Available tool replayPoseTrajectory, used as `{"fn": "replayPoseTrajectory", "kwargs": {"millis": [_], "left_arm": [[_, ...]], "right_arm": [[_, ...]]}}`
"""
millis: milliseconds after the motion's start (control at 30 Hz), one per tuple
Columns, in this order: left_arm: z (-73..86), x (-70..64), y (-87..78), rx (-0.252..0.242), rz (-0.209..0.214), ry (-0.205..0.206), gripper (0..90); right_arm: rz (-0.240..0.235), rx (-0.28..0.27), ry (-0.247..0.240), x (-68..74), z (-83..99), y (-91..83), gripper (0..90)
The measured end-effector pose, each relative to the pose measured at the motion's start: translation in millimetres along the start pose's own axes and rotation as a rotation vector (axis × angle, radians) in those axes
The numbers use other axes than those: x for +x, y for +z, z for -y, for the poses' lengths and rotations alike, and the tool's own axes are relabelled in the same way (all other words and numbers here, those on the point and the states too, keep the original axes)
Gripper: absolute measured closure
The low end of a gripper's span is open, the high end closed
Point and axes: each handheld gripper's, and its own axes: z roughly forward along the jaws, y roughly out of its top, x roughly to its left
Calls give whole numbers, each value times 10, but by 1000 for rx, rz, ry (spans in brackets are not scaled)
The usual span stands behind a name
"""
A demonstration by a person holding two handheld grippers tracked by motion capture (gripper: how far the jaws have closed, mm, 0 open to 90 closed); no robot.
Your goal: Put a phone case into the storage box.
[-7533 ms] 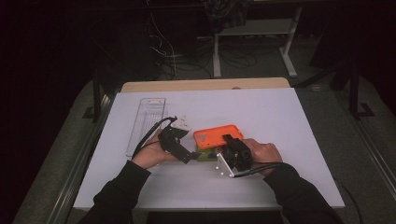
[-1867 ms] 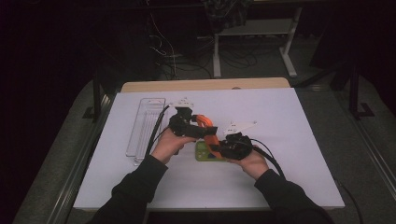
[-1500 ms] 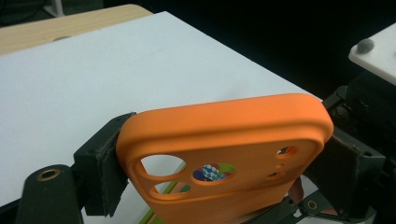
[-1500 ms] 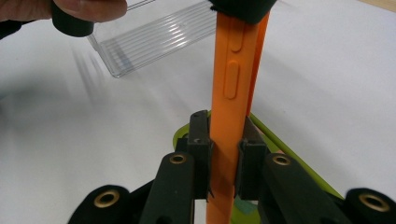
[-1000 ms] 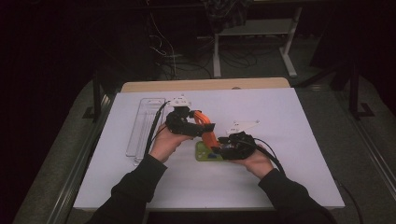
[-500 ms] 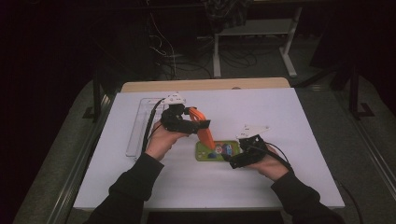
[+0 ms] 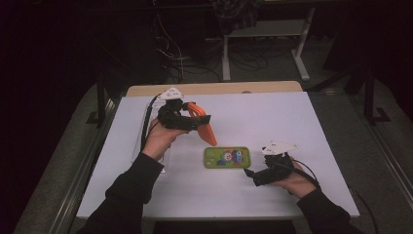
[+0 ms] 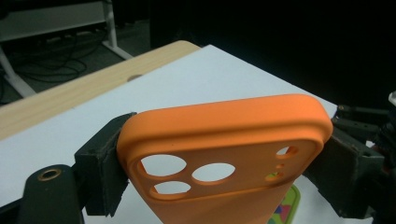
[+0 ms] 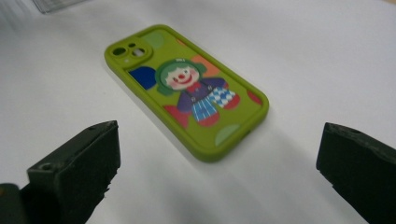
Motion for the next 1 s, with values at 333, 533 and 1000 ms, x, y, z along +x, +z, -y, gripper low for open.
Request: {"fn": "replayPoseTrajectory", "kwargs": {"millis": [333, 533, 1000], "left_arm": [[-177, 157, -206, -12, -54, 11, 159], [-334, 266, -335, -34, -97, 19, 159], [-487, 843, -483, 5, -236, -3, 156]], "right_arm": [[-2, -1, 42, -67, 193, -63, 0], [-7, -20, 48, -80, 181, -71, 0], [4, -20, 43, -74, 187, -108, 0]]}}
